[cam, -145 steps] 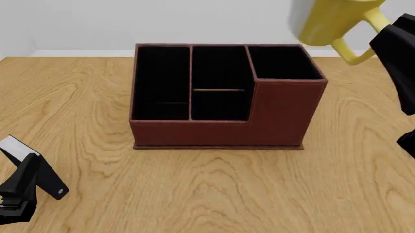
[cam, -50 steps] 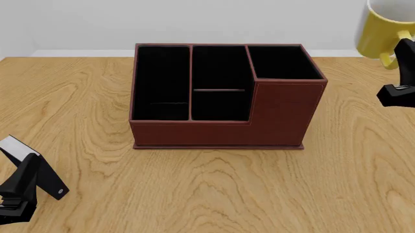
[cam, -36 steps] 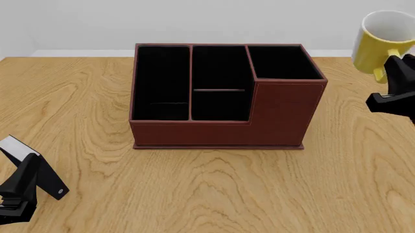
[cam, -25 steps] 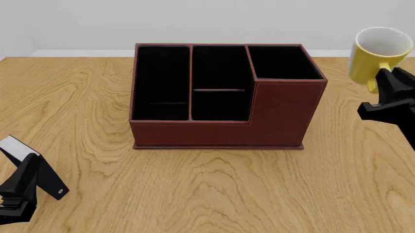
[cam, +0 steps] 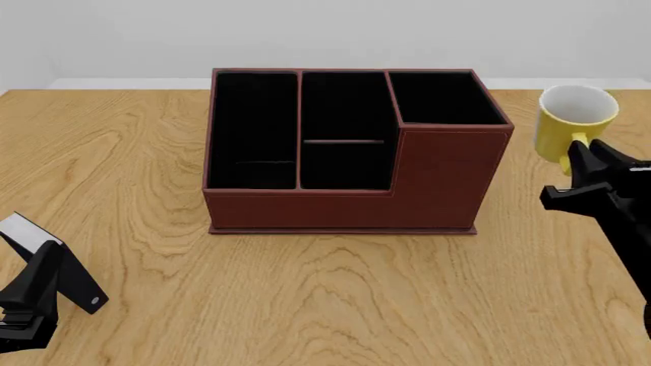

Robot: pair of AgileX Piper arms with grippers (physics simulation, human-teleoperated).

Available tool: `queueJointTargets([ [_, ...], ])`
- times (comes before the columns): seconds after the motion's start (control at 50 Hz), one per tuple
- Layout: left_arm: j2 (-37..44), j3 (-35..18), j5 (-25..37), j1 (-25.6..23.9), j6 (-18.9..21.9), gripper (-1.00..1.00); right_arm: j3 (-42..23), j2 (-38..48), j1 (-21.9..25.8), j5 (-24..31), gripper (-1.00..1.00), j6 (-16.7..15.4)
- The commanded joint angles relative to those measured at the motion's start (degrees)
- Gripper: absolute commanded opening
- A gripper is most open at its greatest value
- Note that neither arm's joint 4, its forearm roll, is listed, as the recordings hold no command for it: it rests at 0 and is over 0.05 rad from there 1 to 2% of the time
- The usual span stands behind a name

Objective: Pick up the yellow and white mug and place it to the right of the caddy.

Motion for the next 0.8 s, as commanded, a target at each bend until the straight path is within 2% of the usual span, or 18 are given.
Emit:
queueJointTargets([
  [0.02,0.00,0.00,0.00,0.00,0.00,1.00,1.23,6.89,-0.68,-6.43,-1.00,-0.08],
  [0.2,0.00,0.00,0.00,0.00,0.00,1.00,2.16,13.54,-0.88,-12.14,-1.00,-0.49],
  [0.48,0.00,0.00,0.00,0.00,0.00,1.00,3.14,20.29,-1.11,-18.05,-1.00,-0.82],
  [0.8,0.00,0.00,0.00,0.00,0.00,1.00,2.95,23.92,-1.46,-19.18,-1.00,-1.04],
])
